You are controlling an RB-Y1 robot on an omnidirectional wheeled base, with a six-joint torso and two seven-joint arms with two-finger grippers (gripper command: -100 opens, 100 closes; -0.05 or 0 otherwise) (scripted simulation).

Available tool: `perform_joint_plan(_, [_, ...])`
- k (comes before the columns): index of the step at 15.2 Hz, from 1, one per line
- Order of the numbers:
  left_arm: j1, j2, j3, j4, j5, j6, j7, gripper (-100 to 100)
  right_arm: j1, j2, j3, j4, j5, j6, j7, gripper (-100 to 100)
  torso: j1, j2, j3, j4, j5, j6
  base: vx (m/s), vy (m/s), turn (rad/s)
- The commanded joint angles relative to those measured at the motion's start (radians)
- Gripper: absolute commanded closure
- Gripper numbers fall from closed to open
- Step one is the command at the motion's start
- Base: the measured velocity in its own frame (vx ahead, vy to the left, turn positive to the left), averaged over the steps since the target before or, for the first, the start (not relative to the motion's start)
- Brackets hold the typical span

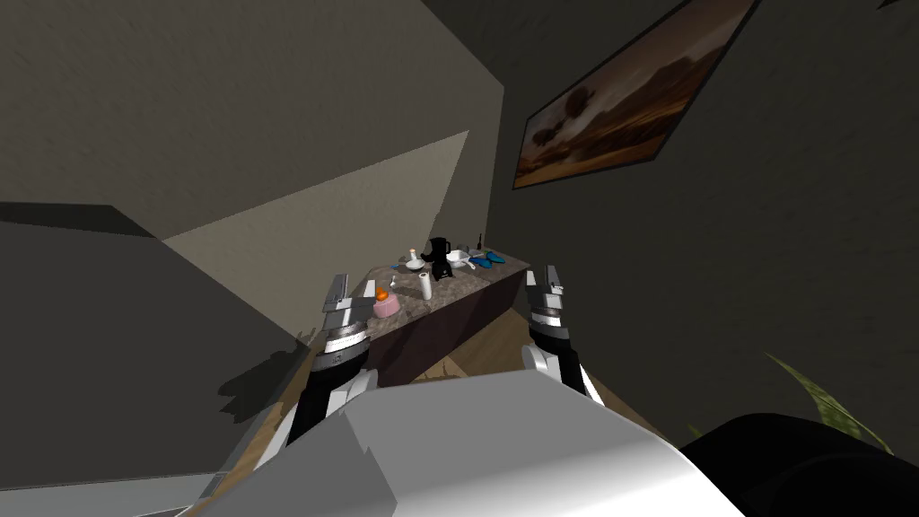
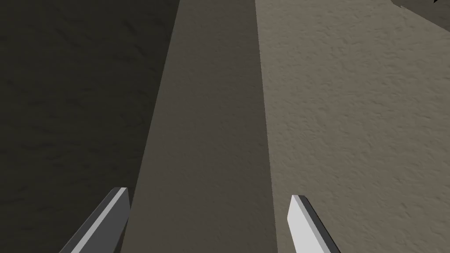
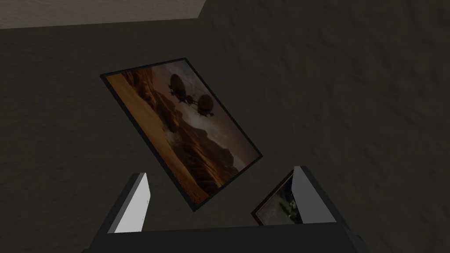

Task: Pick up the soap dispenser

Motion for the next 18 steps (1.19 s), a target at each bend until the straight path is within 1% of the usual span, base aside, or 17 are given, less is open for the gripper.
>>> perform_joint_plan(1, [-0.003,0.047,0.004,0.001,0.008,0.018,0.005,-100,0.000,0.000,0.000,0.000,0.000,0.000,0.000,0,0.000,0.000,0.000,0.000,0.000,0.000,0.002,0.000,-0.024])
perform_joint_plan(2, [-0.003,0.047,0.004,0.001,0.008,0.018,0.005,-100,0.000,0.000,0.000,0.000,0.000,0.000,0.000,0,0.000,0.000,0.000,0.000,0.000,0.000,0.003,0.002,-0.027])
perform_joint_plan(3, [-0.005,0.080,0.008,0.003,0.016,0.037,0.011,-100,0.000,0.000,0.000,0.000,0.000,0.000,0.000,0,0.000,0.000,0.000,0.000,0.000,0.000,0.005,0.003,-0.031])
perform_joint_plan(4, [-0.005,0.080,0.008,0.003,0.016,0.037,0.011,-100,0.000,0.000,0.000,0.000,0.000,0.000,0.000,0,0.001,0.000,0.000,0.000,0.000,0.000,0.006,0.004,-0.024])
perform_joint_plan(5, [-0.009,0.116,0.014,0.005,0.027,0.062,0.018,-100,0.000,0.000,0.000,0.000,0.000,0.000,0.000,0,0.001,0.000,0.000,0.000,0.000,0.000,0.006,0.004,-0.038])
perform_joint_plan(6, [-0.009,0.116,0.014,0.005,0.027,0.062,0.018,-100,0.000,0.000,0.000,0.000,0.000,0.000,0.000,0,0.001,0.000,0.000,0.000,0.000,0.000,0.007,0.004,-0.031])
perform_joint_plan(7, [-0.013,0.151,0.020,0.007,0.041,0.093,0.027,-100,0.000,0.000,0.000,0.000,0.000,0.000,0.000,0,0.001,0.000,0.000,0.000,0.000,0.000,0.008,0.004,-0.044])
perform_joint_plan(8, [-0.013,0.151,0.020,0.007,0.041,0.093,0.027,-100,0.000,0.000,0.000,0.000,0.000,0.000,0.000,0,0.001,-0.001,0.000,0.000,0.000,0.000,0.008,0.005,-0.040])
perform_joint_plan(9, [-0.018,0.185,0.028,0.009,0.056,0.126,0.037,-100,0.000,0.000,0.000,0.000,0.000,0.000,0.000,0,0.001,-0.001,0.000,0.000,0.000,0.000,0.010,0.005,-0.046])
perform_joint_plan(10, [-0.018,0.185,0.028,0.009,0.056,0.129,0.037,-100,0.000,0.000,0.000,0.000,0.000,0.000,0.000,0,0.001,-0.001,0.000,0.000,0.000,0.000,0.011,0.006,-0.044])
perform_joint_plan(11, [-0.023,0.219,0.037,0.013,0.074,0.160,0.049,-100,0.000,0.000,0.000,0.000,0.000,0.000,0.000,0,0.001,-0.001,0.000,0.000,0.000,0.000,0.010,0.005,-0.065])
perform_joint_plan(12, [-0.023,0.219,0.037,0.013,0.074,0.170,0.049,-100,0.000,0.000,0.000,0.000,0.000,0.000,0.000,0,0.001,-0.001,0.000,0.000,0.000,0.000,0.009,0.005,-0.058])
perform_joint_plan(13, [-0.030,0.253,0.047,0.016,0.094,0.197,0.062,-100,0.000,0.000,0.000,0.000,0.000,0.000,0.000,0,0.001,-0.001,0.000,0.000,0.000,0.000,0.011,0.007,-0.065])
perform_joint_plan(15, [-0.030,0.253,0.047,0.016,0.094,0.216,0.062,-100,0.000,0.000,0.000,0.000,0.000,0.000,0.000,0,0.001,-0.001,-0.001,0.000,0.000,0.000,0.009,0.007,-0.038])
perform_joint_plan(16, [-0.037,0.286,0.058,0.020,0.116,0.250,0.077,-100,0.000,0.000,0.000,0.000,0.000,0.000,0.000,0,0.001,-0.001,-0.001,0.000,0.000,0.000,0.010,0.004,-0.064])
perform_joint_plan(17, [-0.037,0.286,0.058,0.020,0.116,0.266,0.077,-100,0.000,0.000,0.000,0.000,0.000,0.000,0.000,0,0.001,-0.001,-0.001,0.000,0.000,0.000,0.010,0.004,-0.063])
perform_joint_plan(18, [-0.044,0.318,0.070,0.024,0.140,0.290,0.092,-100,0.000,0.000,0.000,0.000,0.000,0.000,0.000,0,0.001,-0.001,-0.001,0.000,0.000,0.000,0.011,0.005,-0.083])
